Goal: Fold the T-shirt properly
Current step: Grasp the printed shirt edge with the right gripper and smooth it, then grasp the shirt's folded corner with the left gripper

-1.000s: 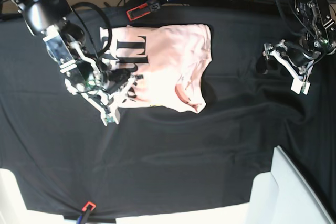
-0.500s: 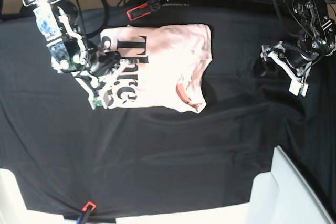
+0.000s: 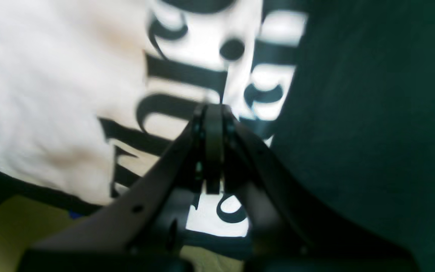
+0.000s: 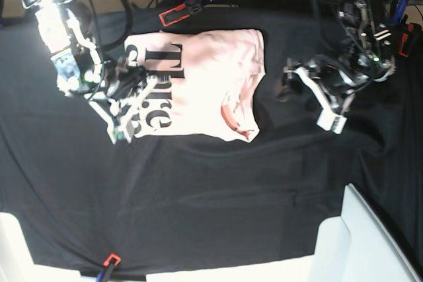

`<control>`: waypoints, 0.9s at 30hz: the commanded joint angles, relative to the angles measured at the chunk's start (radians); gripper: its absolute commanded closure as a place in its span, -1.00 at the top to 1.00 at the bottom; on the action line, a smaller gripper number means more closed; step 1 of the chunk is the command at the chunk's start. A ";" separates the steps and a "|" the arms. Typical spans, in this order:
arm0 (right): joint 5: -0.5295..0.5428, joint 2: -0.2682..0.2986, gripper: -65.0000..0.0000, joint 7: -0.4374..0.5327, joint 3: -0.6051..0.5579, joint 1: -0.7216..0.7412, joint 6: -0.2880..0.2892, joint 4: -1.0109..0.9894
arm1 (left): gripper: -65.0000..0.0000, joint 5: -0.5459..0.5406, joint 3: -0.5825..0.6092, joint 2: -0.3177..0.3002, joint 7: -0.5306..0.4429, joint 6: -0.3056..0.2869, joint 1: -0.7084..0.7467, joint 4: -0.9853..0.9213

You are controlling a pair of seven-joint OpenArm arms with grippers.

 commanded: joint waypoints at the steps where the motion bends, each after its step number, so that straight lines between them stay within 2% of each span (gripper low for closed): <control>1: 0.005 0.003 -1.00 -0.009 0.014 0.011 0.002 0.027 | 0.64 -0.011 -0.005 -0.002 0.021 -0.008 -0.009 0.019; 7: 0.005 -0.015 -0.99 -0.078 0.152 0.011 0.002 0.045 | 0.65 -0.013 -0.005 0.061 0.126 -0.008 -0.037 0.013; 16: 0.005 -0.015 -1.00 -0.077 0.163 -0.009 0.002 0.059 | 0.65 -0.016 -0.003 0.104 0.140 -0.008 -0.037 0.005; 19: 0.005 -0.013 -1.00 -0.072 0.163 -0.020 0.002 0.059 | 0.65 -0.111 -0.003 0.093 0.140 -0.008 -0.037 -0.055; 23: 0.005 -0.012 -1.00 -0.070 0.161 -0.032 0.002 0.059 | 0.65 -0.300 0.007 0.026 0.137 -0.008 -0.060 -0.210; 27: 0.005 -0.012 -1.00 -0.070 0.159 -0.034 0.002 0.059 | 0.65 -0.310 -0.002 0.009 0.134 -0.008 -0.072 -0.273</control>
